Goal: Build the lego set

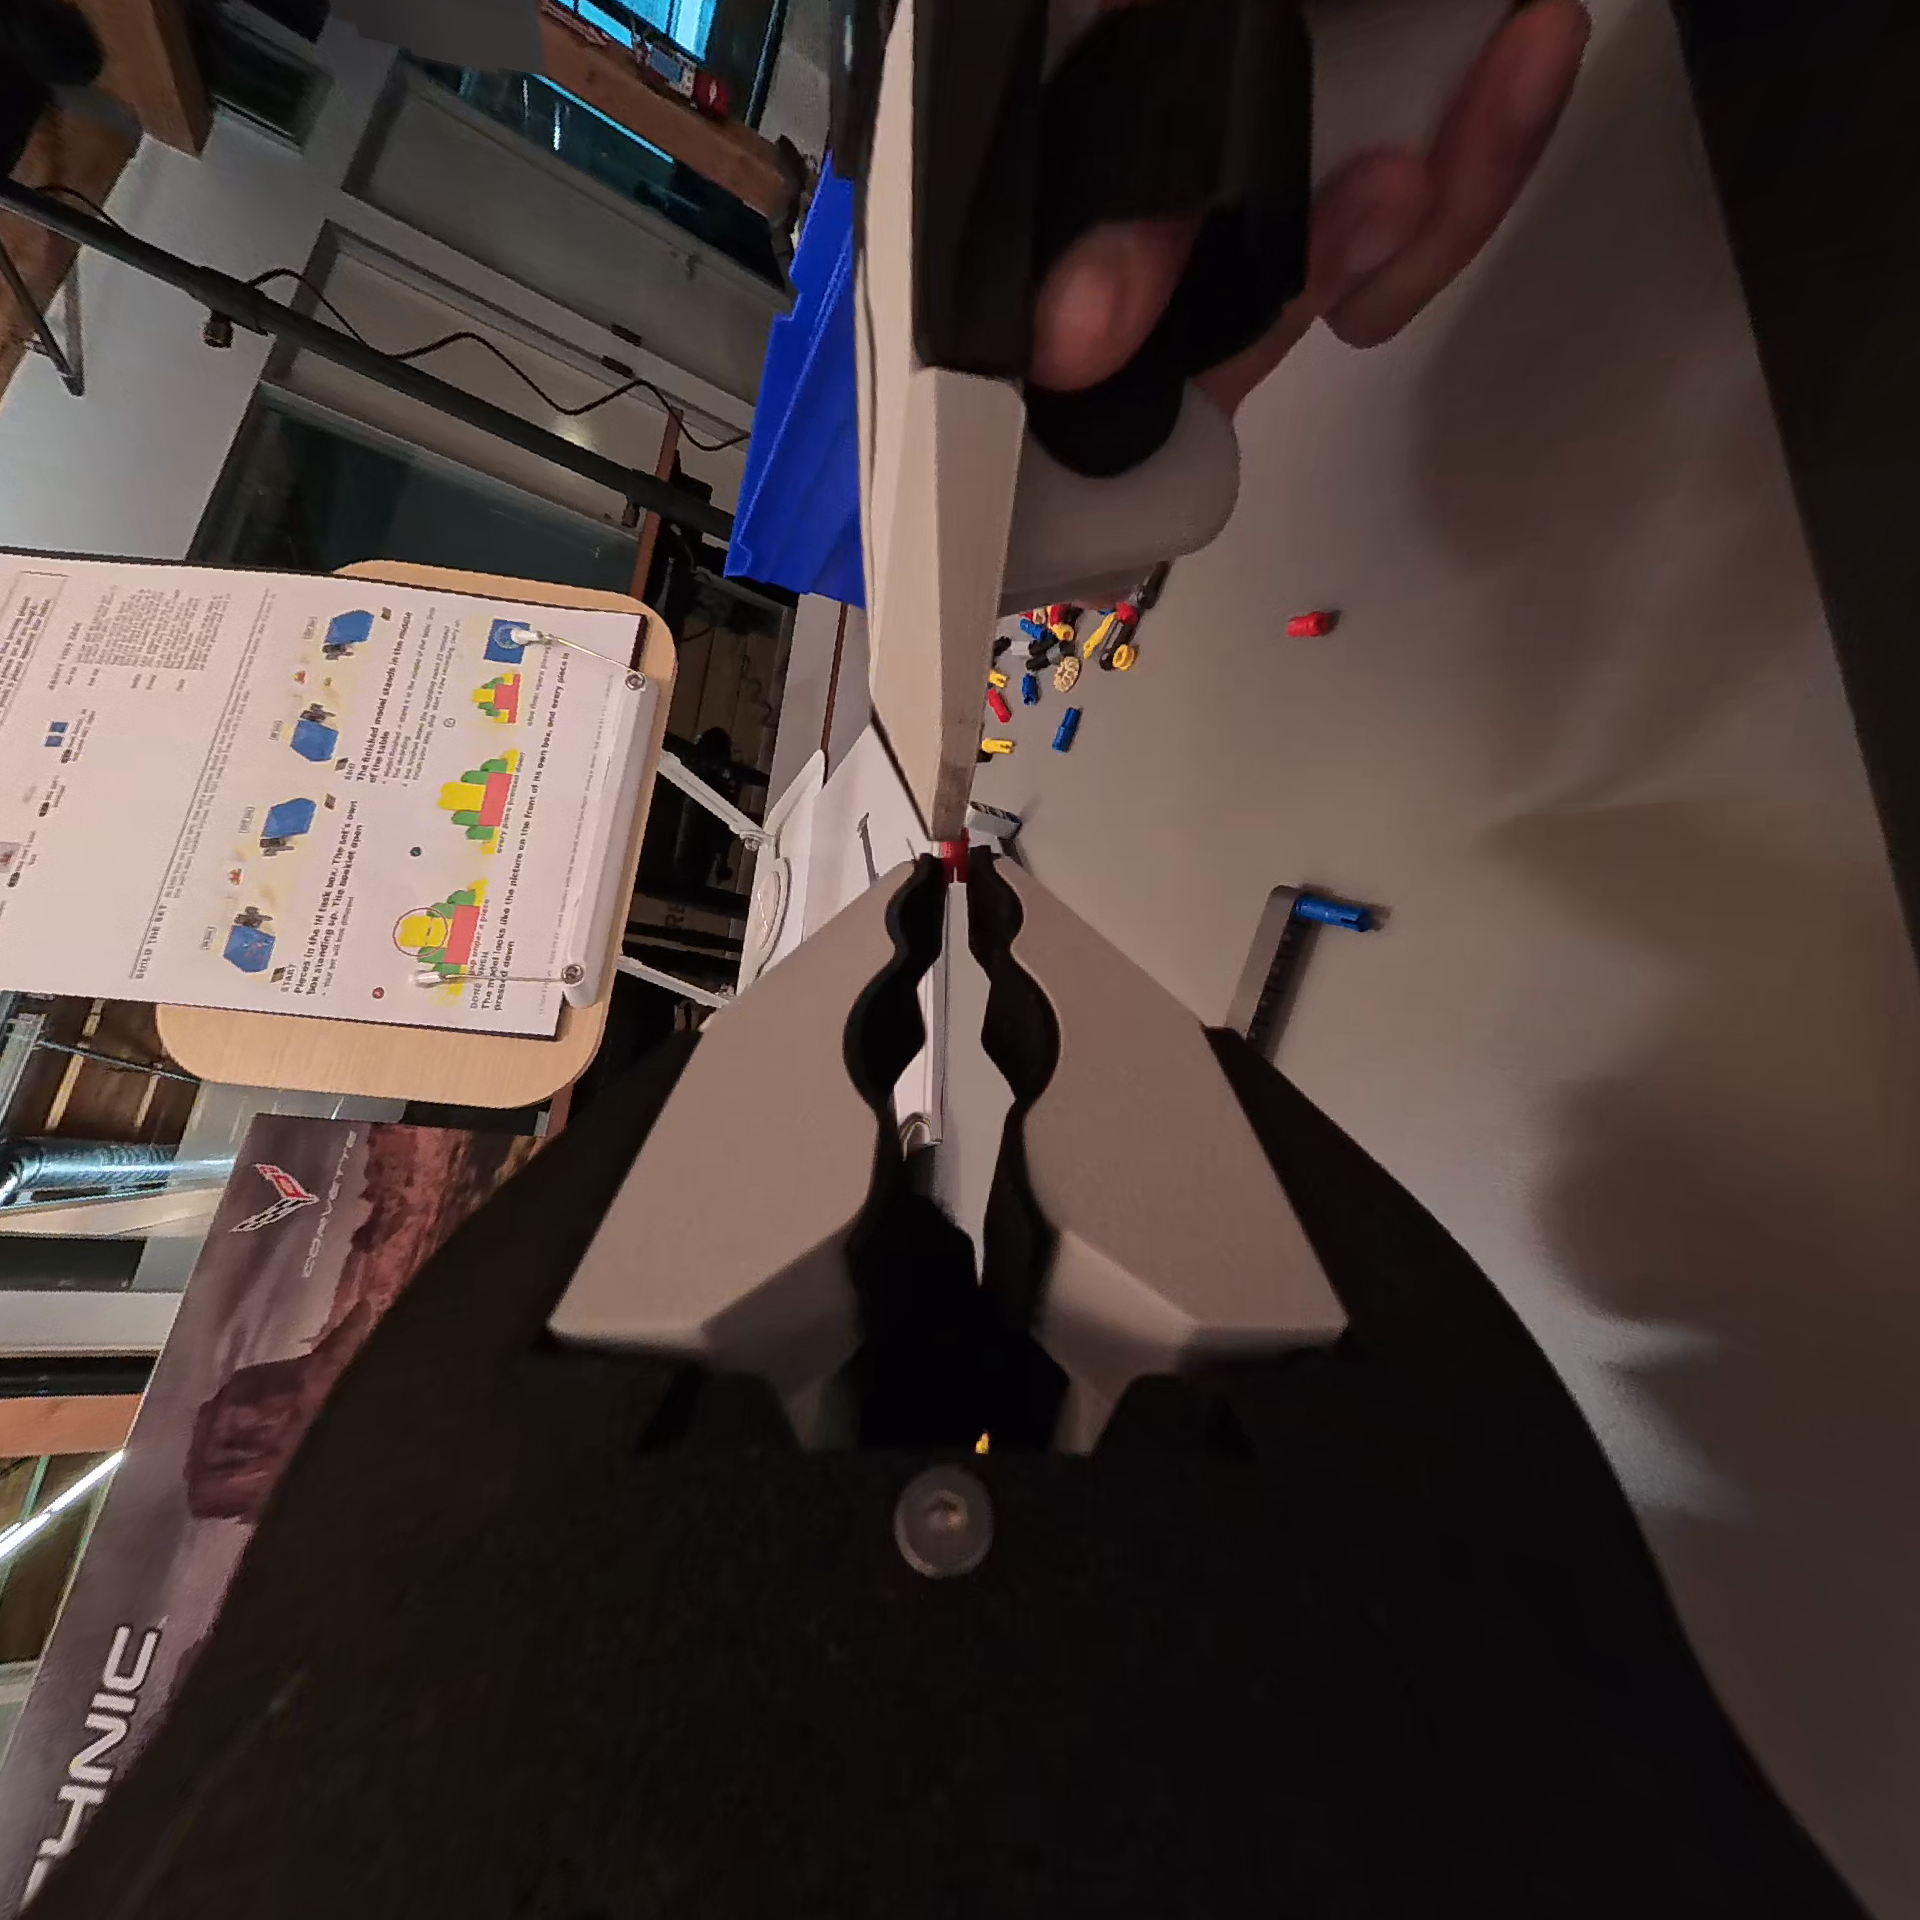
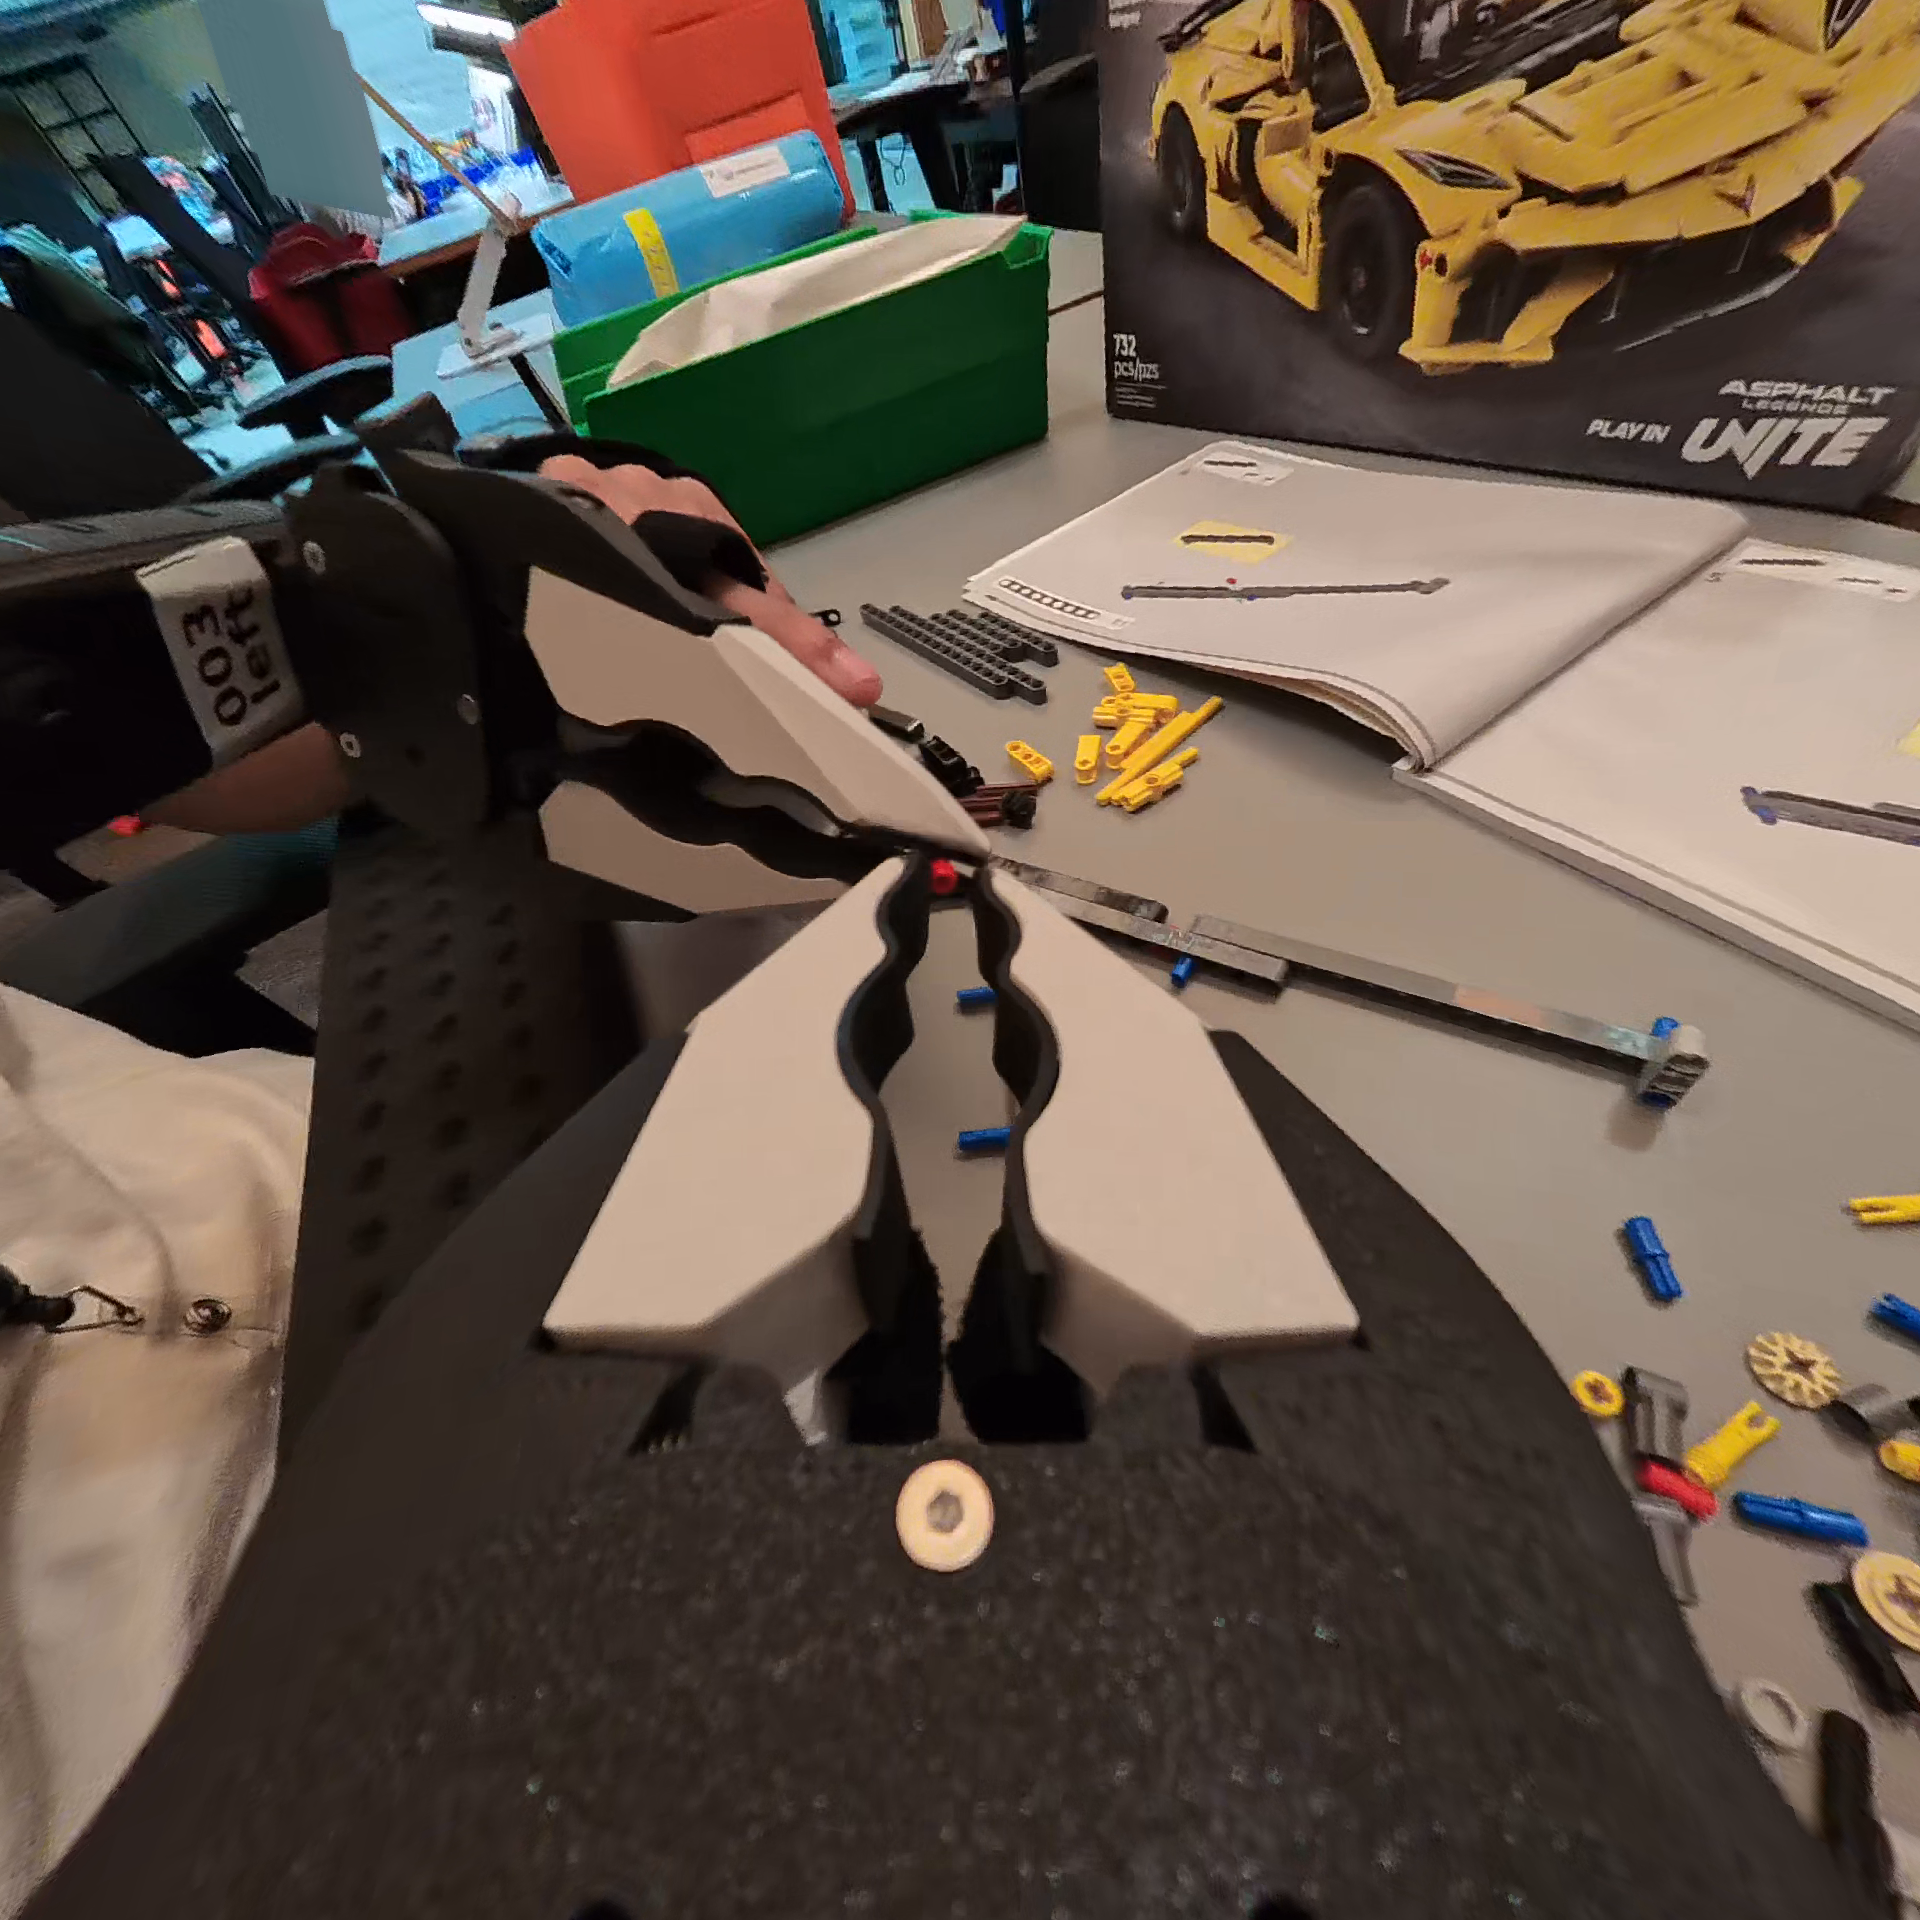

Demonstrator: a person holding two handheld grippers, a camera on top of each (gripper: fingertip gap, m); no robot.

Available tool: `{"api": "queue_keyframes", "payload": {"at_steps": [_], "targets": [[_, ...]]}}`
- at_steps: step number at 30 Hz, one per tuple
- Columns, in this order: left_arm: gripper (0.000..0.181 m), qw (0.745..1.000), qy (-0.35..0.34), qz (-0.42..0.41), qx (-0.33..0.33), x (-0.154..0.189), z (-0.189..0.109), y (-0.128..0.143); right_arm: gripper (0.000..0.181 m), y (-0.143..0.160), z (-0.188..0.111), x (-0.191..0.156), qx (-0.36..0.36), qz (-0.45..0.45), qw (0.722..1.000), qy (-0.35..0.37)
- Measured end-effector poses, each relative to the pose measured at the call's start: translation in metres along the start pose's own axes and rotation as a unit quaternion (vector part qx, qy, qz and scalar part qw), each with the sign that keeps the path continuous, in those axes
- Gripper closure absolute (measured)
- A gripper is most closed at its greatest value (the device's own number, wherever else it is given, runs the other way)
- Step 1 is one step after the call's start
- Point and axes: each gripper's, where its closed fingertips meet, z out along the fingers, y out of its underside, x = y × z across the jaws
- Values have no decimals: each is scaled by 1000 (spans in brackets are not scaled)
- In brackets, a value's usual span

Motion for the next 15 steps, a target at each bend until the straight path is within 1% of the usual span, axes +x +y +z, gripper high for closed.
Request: {"api": "queue_keyframes", "payload": {"at_steps": [6, 8, 11, 15], "targets": [[178, 1000, 1, -21, 11, -3, -3, -4, 172, -3, 0, -7, 27, 12, 999, -30], [178, 1000, -1, -19, 11, -4, -4, -5, 171, -4, 0, -6, 30, 18, 999, -30], [178, 1000, -2, -12, 12, -3, -5, -5, 176, -3, 1, -6, 25, 18, 999, -33], [178, 1000, -18, -2, 24, -7, -9, -9, 177, -7, -1, -10, 37, 15, 998, -53]]}}
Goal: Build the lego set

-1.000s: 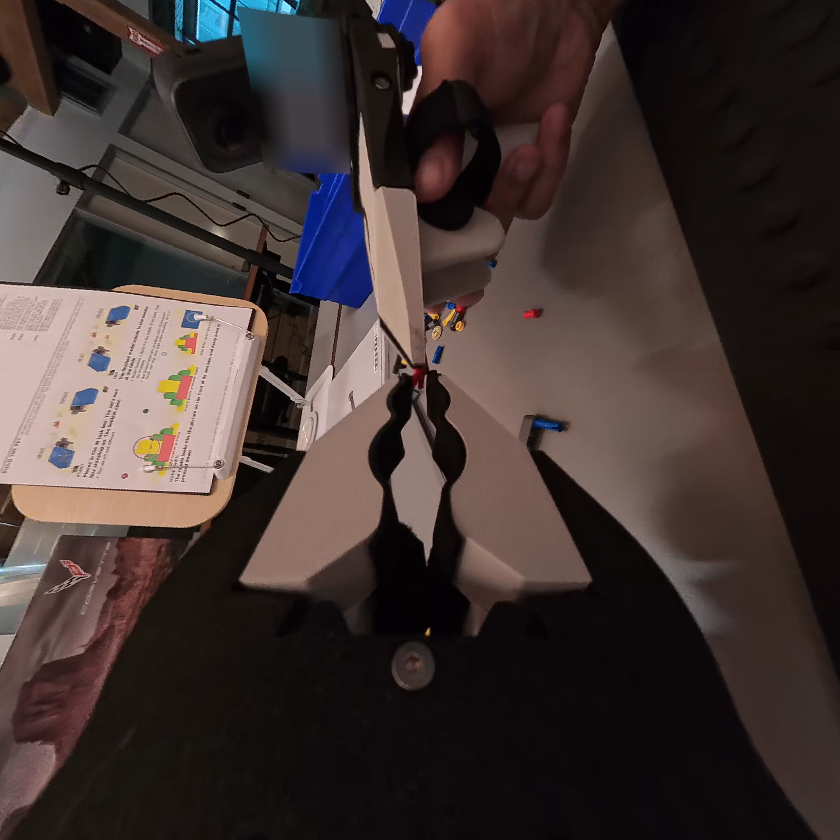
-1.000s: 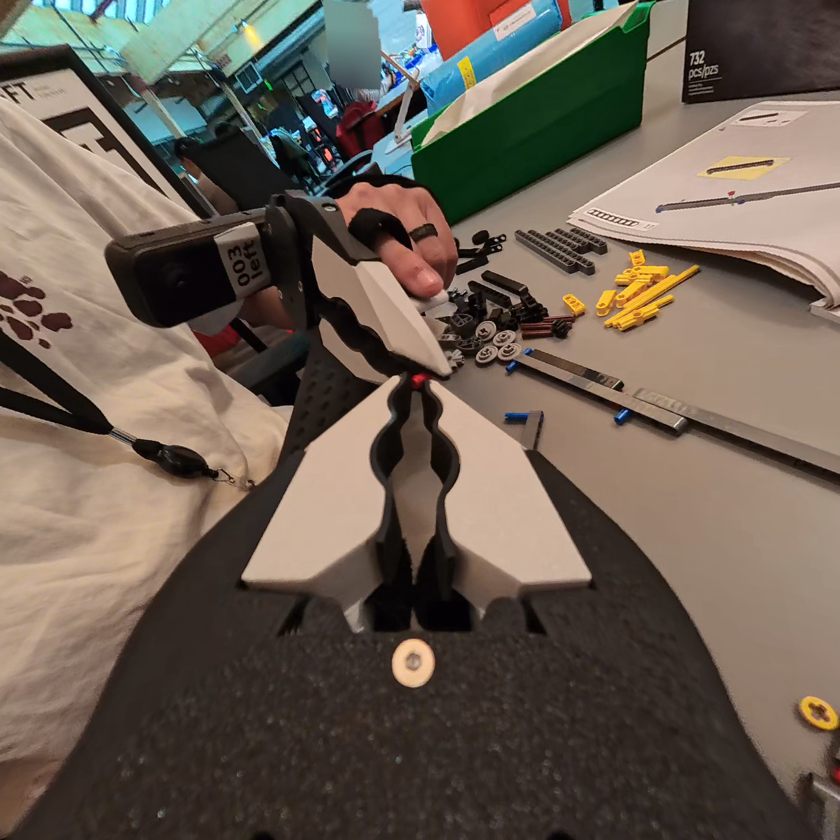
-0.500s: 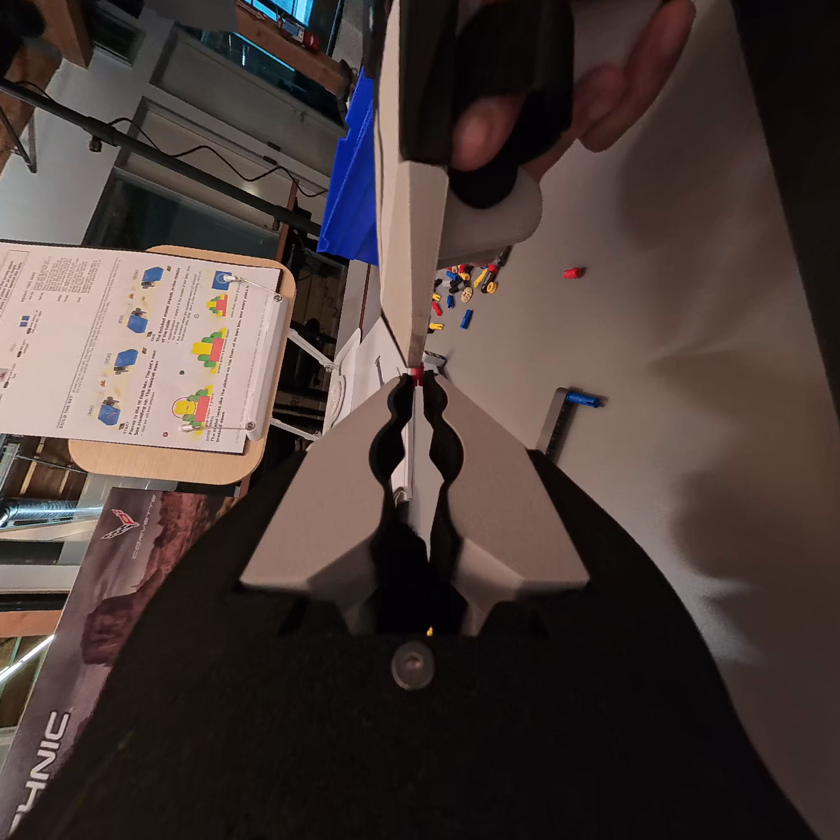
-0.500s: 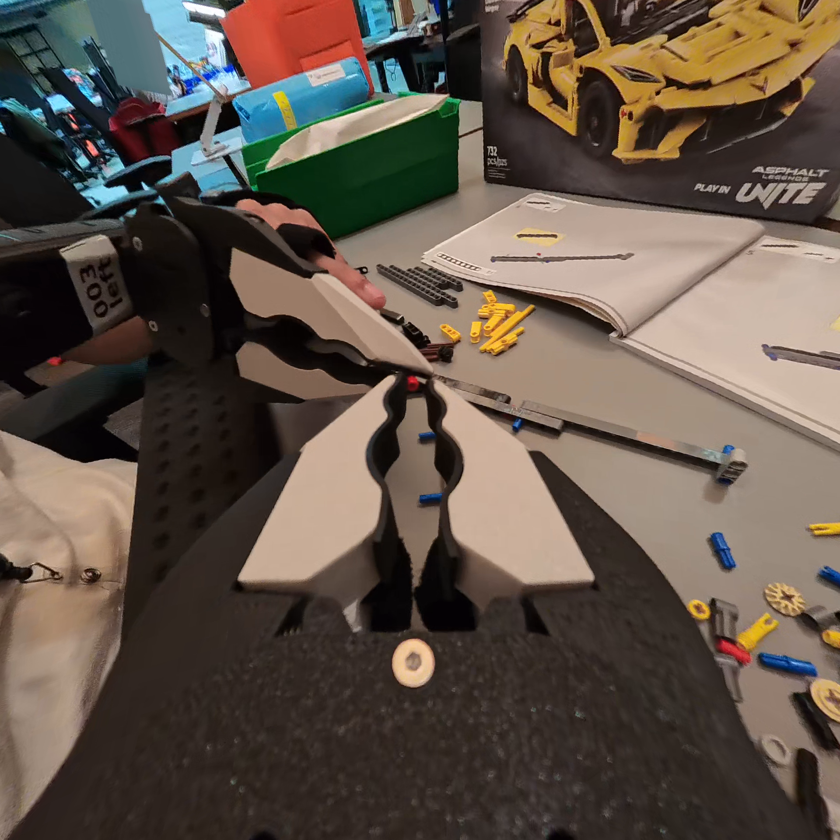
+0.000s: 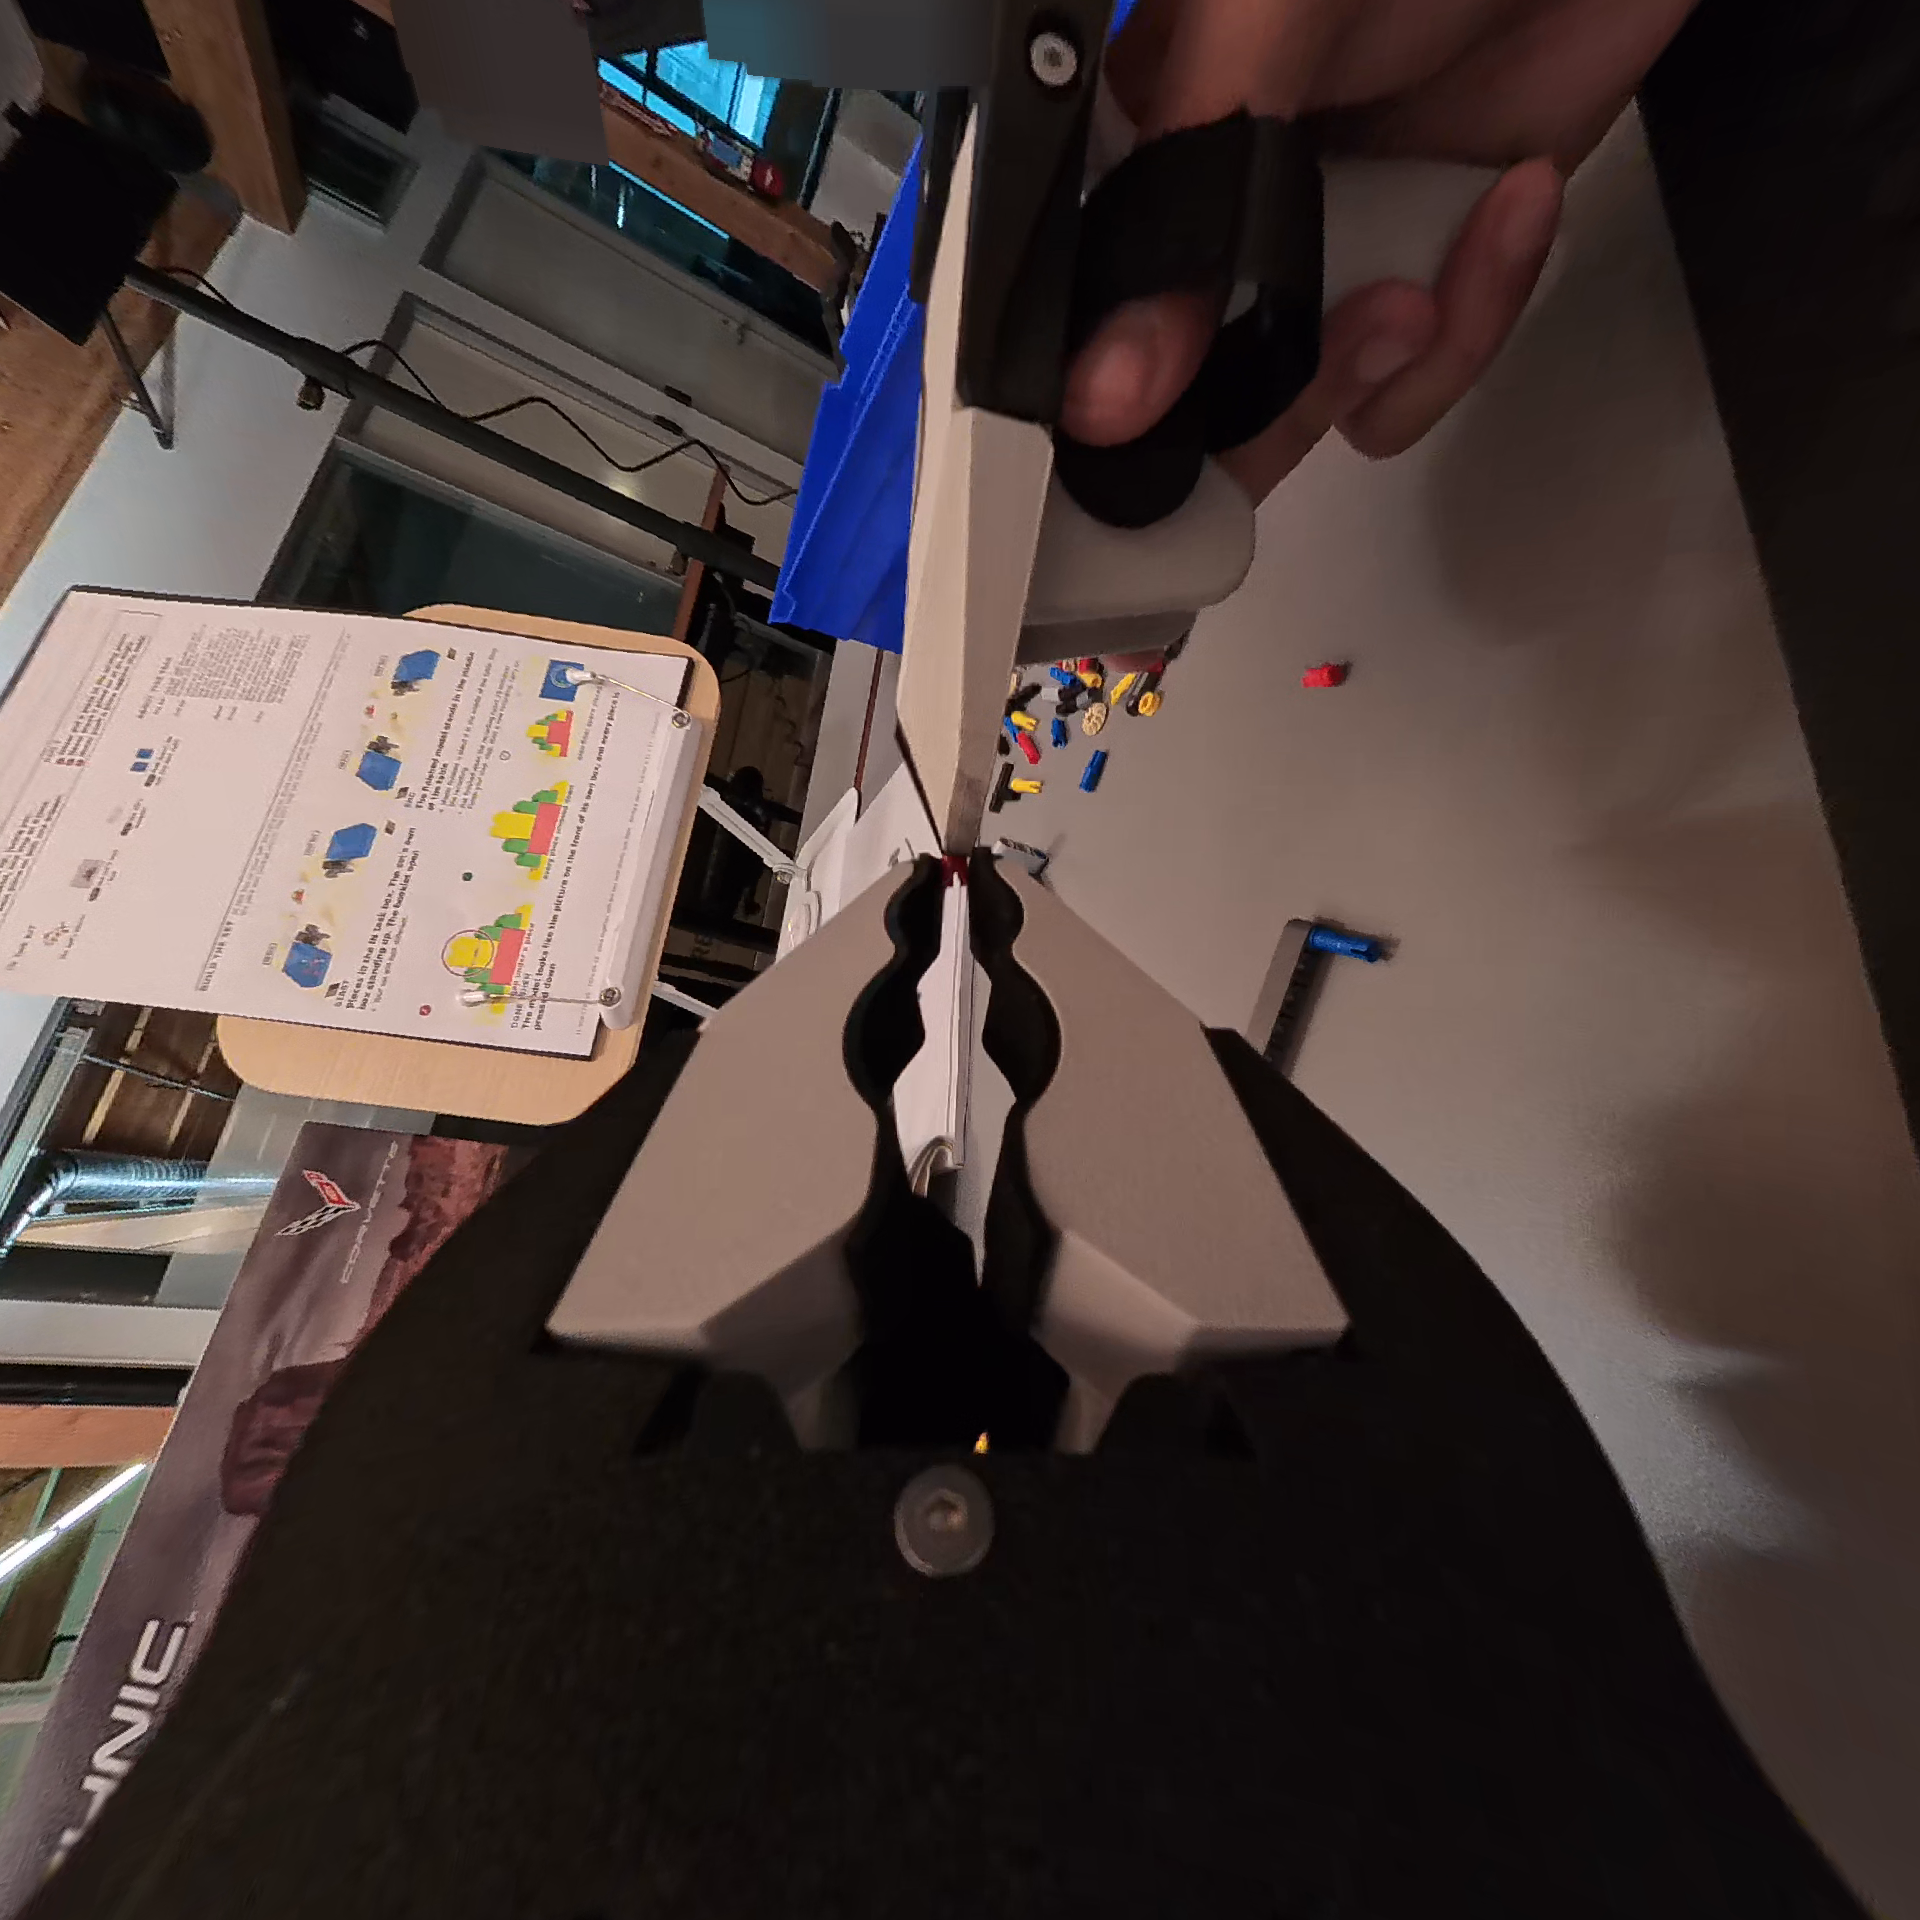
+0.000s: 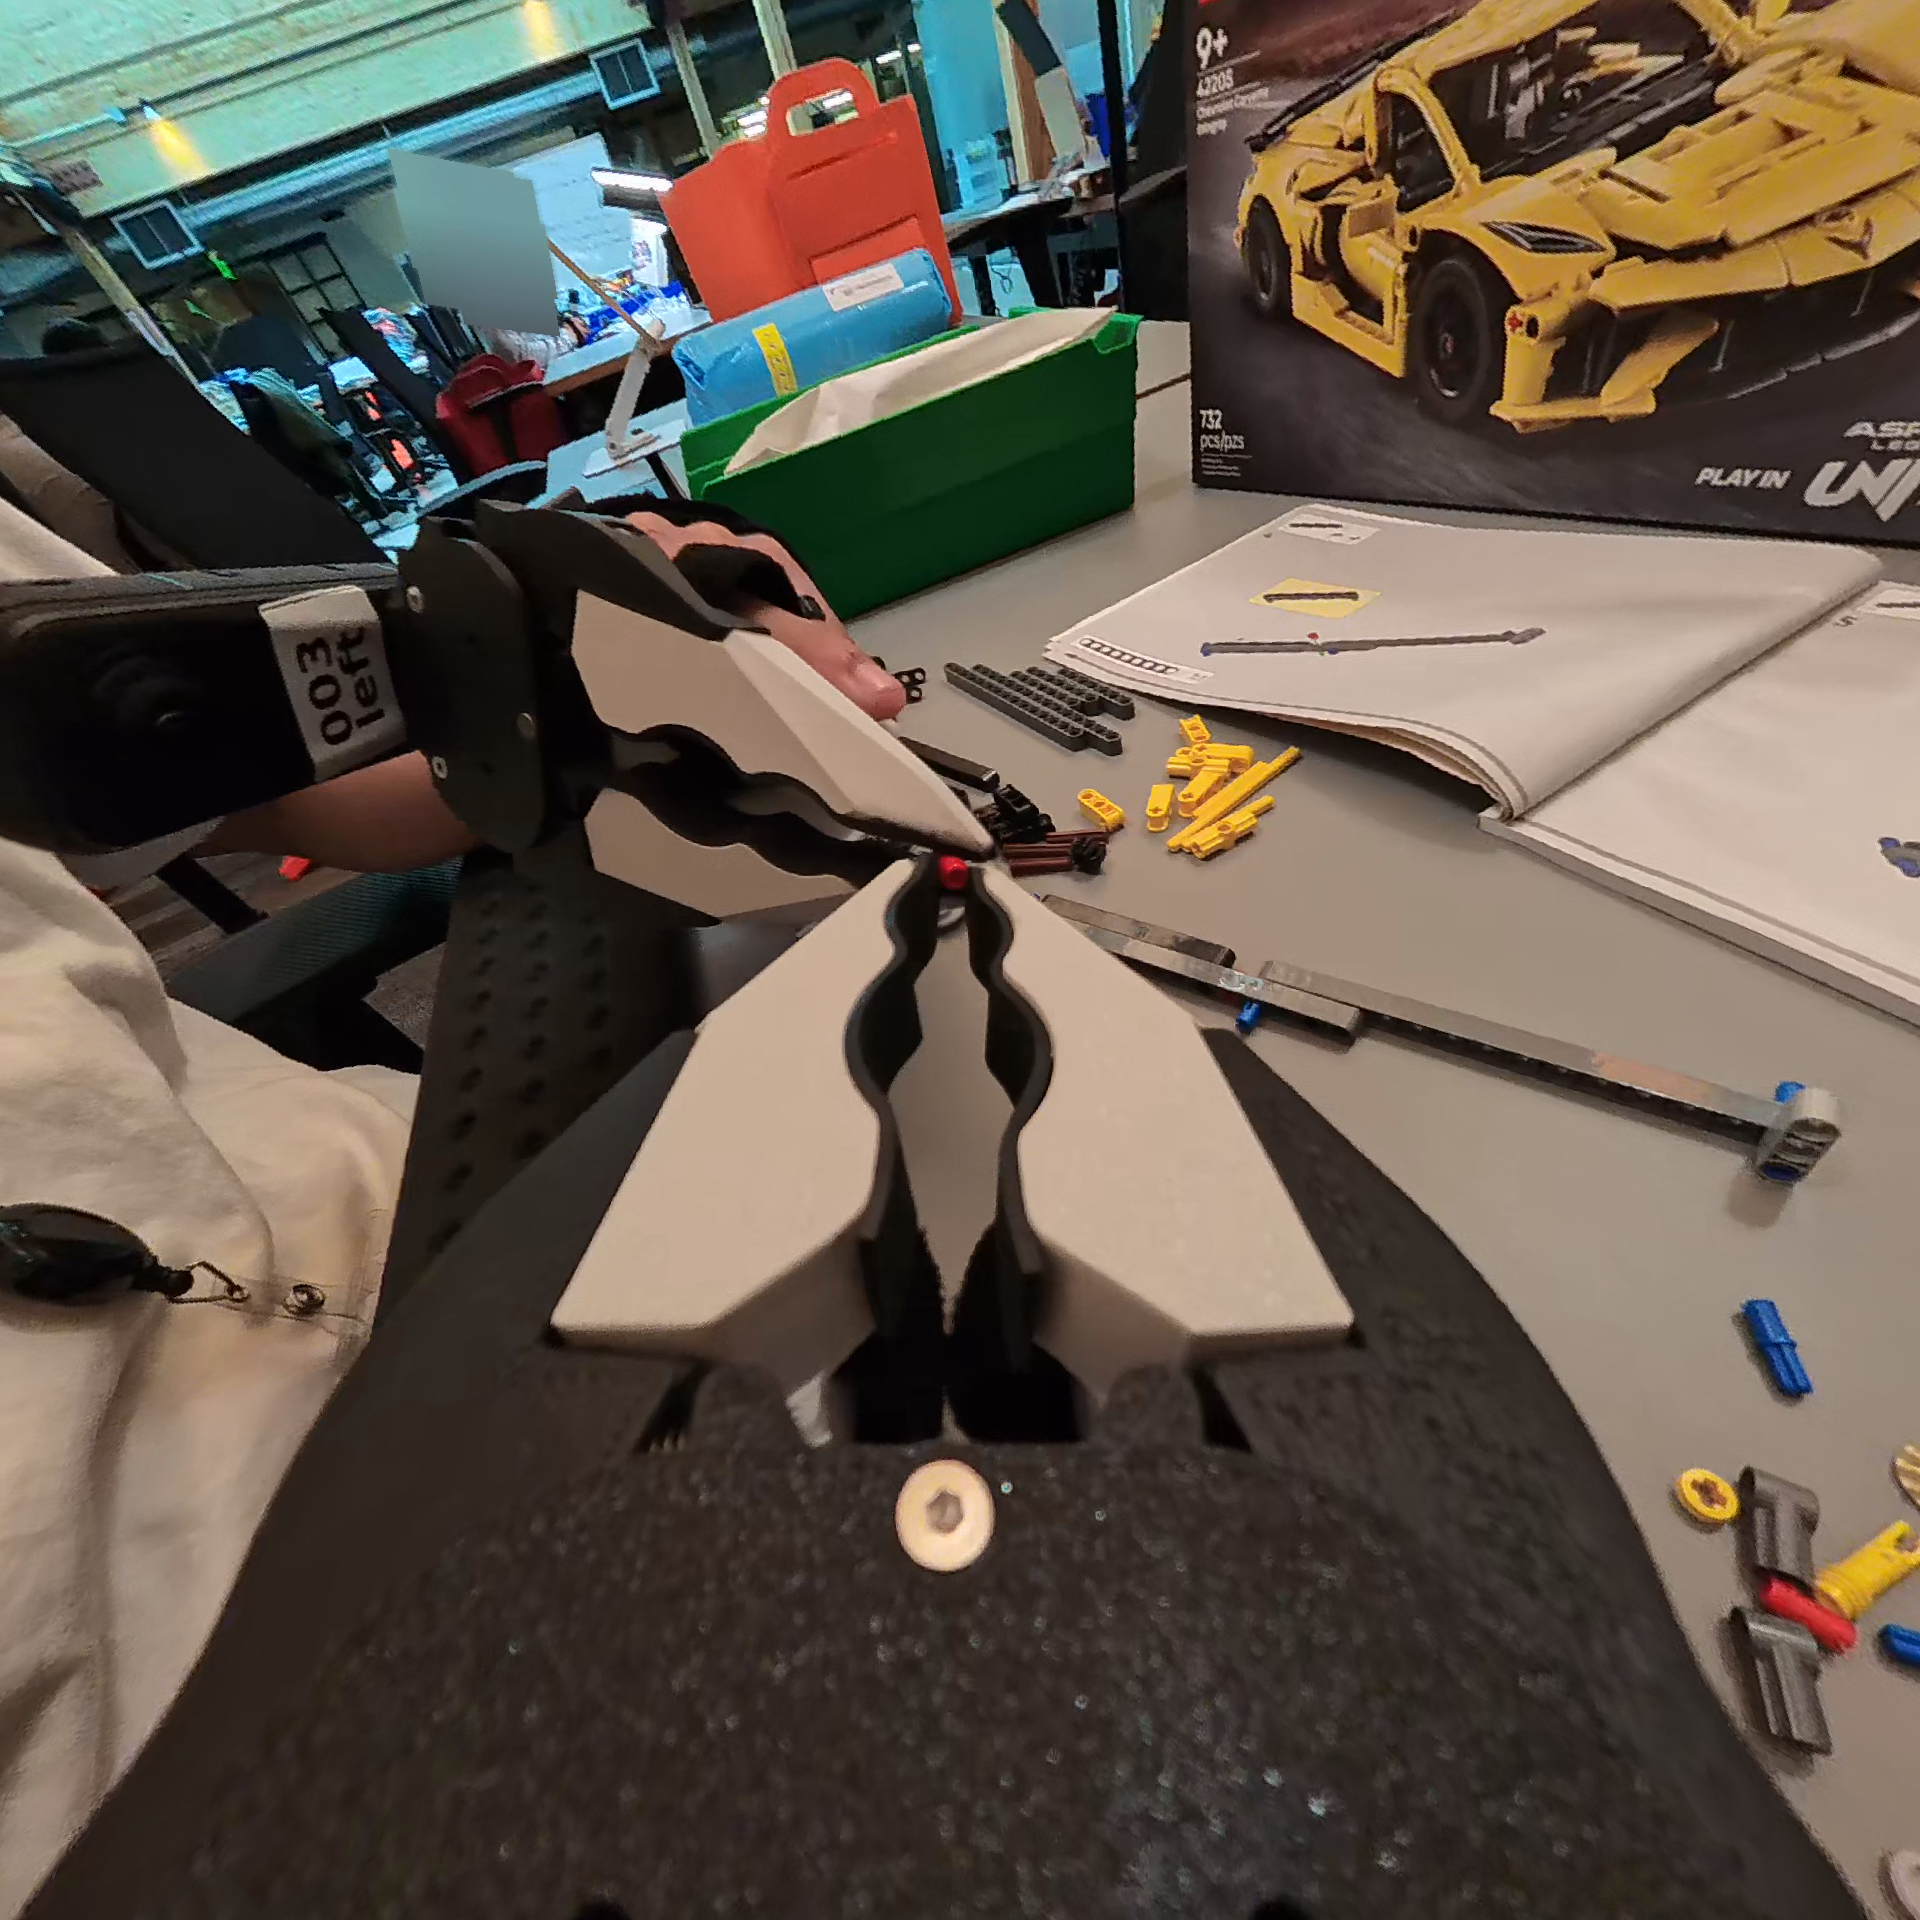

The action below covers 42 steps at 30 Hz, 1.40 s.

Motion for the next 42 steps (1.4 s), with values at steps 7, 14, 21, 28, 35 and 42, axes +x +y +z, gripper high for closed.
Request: {"api": "queue_keyframes", "payload": {"at_steps": [7, 14, 21, 28, 35, 42], "targets": [[179, 999, 12, -30, 27, -1, -4, -4, 177, -1, -3, -5, 22, 20, 999, -30], [180, 1000, 8, 4, 23, 0, -2, -4, 177, 0, -3, -5, 21, 19, 999, -31], [180, 996, 68, -52, 27, 9, -2, -2, 177, 7, -1, -5, 9, -44, 999, -9], [179, 993, 85, -78, 13, 13, 1, 5, 177, 11, 1, 2, -2, -72, 997, 18], [171, 982, 94, -161, 0, 10, 4, 9, 177, 5, -4, 6, 16, -81, 996, 39], [166, 931, 98, -340, -88, 2, 1, 45, 177, -4, -21, 30, 46, -68, 991, 110]]}}
